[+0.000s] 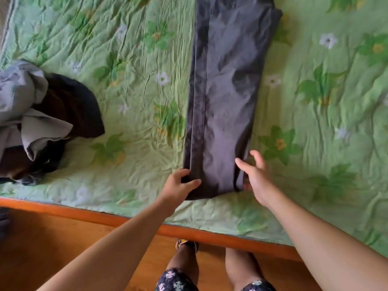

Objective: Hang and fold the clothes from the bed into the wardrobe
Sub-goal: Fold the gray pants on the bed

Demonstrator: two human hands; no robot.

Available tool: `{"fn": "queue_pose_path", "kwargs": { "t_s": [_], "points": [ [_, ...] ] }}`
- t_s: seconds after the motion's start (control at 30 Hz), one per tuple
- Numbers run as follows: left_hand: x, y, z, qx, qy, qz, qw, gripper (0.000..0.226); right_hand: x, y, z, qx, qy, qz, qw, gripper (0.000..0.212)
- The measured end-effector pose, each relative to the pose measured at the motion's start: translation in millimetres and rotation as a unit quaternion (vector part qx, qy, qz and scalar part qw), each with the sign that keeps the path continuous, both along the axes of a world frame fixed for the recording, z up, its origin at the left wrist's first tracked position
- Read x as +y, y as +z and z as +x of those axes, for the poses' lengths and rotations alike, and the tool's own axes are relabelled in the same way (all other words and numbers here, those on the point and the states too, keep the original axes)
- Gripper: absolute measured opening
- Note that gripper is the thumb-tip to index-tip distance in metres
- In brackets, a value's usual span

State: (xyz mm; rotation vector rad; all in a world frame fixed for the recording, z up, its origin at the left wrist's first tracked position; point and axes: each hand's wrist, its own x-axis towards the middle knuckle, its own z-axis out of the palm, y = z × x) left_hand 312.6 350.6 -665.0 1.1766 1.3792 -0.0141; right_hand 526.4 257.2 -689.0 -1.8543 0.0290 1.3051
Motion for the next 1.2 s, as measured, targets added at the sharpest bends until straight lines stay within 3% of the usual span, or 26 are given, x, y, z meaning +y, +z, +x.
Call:
{"fn": "queue_pose_path", "kwargs": {
  "t_s": [0.1,0.17,0.27,0.37,0.43,0.5,0.57,0.67,0.73,0.8,0.9,0.97,1.1,1.2],
  "points": [
    [-8,-3,-7,0.003,-0.068,-0.033,0.997,0.026,-22,-6,-14,-0.154,0.13,0.035,0.979,0.069],
    [-11,-6,-11,0.022,-0.14,-0.013,0.99,0.015,-29,-11,-23,-0.188,0.12,0.072,0.972,0.07],
    [-7,-3,-14,-0.014,-0.117,-0.02,0.993,0.016,-30,-10,-23,-0.222,0.091,0.04,0.97,0.034],
    [0,9,-20,-0.132,0.021,-0.117,0.984,0.019,-35,5,-24,-0.103,0.022,0.021,0.994,0.003],
    [0,14,-26,-0.167,0.074,-0.176,0.967,0.015,-39,16,-31,0.03,0.016,0.016,0.999,0.015],
    [-6,15,-32,-0.139,0.036,-0.181,0.973,0.015,-40,21,-45,0.088,0.026,0.032,0.995,0.019],
    [-15,10,-39,-0.087,0.008,-0.169,0.982,0.018,-45,17,-58,0.041,0.0,0.035,0.999,0.012],
    [-24,-4,-47,-0.043,0.032,-0.136,0.989,0.02,-52,11,-73,0.052,-0.087,-0.001,0.995,0.063],
    [-29,-13,-50,-0.031,0.042,-0.123,0.991,0.019,-56,3,-78,0.104,-0.109,0.002,0.989,0.073],
    [-34,-22,-51,-0.041,0.073,-0.124,0.989,0.016,-56,-3,-82,0.072,-0.091,0.022,0.993,0.072],
    [-40,-29,-52,-0.096,0.124,-0.149,0.976,0.017,-56,-6,-84,-0.029,-0.045,0.066,0.996,0.04],
    [-43,-29,-52,-0.122,0.155,-0.168,0.966,0.017,-61,-6,-86,-0.03,-0.035,0.077,0.996,0.03],
    [-45,-30,-55,-0.106,0.184,-0.137,0.968,0.017,-73,-6,-94,-0.046,0.096,0.005,0.994,0.03],
    [-44,-34,-61,-0.067,0.158,-0.075,0.982,0.018,-67,-7,-99,-0.064,0.105,-0.016,0.992,0.039]
  ]
}}
